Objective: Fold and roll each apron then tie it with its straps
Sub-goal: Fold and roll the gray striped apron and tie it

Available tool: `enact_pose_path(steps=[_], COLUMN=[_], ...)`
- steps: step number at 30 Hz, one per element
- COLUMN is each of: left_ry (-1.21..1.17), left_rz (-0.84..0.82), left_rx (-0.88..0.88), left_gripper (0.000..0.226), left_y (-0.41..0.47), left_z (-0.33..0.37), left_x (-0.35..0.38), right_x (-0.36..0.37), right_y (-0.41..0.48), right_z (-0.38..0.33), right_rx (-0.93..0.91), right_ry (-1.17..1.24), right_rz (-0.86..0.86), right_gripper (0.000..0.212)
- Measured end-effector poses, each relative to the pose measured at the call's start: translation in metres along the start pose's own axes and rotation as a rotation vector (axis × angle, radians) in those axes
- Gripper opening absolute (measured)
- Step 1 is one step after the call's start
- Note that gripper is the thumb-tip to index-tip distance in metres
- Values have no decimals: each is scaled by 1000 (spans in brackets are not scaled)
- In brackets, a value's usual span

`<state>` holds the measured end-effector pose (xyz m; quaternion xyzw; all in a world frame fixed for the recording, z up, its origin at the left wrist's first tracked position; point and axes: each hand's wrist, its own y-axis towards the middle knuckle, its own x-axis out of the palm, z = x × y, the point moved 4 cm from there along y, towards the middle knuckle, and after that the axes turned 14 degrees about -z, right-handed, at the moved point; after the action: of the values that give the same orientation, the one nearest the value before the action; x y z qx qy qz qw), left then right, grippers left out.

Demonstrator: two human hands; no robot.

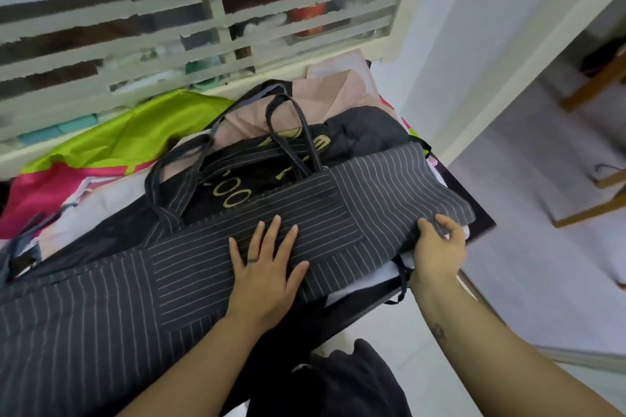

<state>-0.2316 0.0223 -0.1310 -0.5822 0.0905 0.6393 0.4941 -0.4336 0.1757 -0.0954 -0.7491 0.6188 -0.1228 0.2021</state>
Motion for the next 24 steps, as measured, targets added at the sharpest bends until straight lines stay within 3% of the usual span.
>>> enact_pose_path(steps=[4, 10, 14, 16, 18, 20, 24], left_ry=[-10, 52, 140, 153, 150, 165, 194], left_rz=[18, 18, -22, -20, 40, 60, 89], left_rx=[36, 67, 62, 78, 96, 97, 34], left_gripper=[84, 85, 89, 92, 89, 76, 63], left_y=[-1, -5, -3, -5, -12, -24, -56], left_z=[-3, -3, -1, -3, -8, -14, -36], left_x=[-1, 0, -1, -2, -2, -2, -1], right_x=[12, 0, -19, -24, -22, 1, 85], right_y=[-2, 19, 34, 35, 15, -17, -87], right_z=[-13, -33, -10, -10, -20, -28, -1], right_rx=[-76, -308, -82, -94, -261, -551, -997], right_ry=[-94, -338, -401, -400, -467, -641, -1066], right_rz=[-141, -198, -242, -130, 40, -3, -604], right_gripper=[36, 56, 59, 53, 43, 34, 26])
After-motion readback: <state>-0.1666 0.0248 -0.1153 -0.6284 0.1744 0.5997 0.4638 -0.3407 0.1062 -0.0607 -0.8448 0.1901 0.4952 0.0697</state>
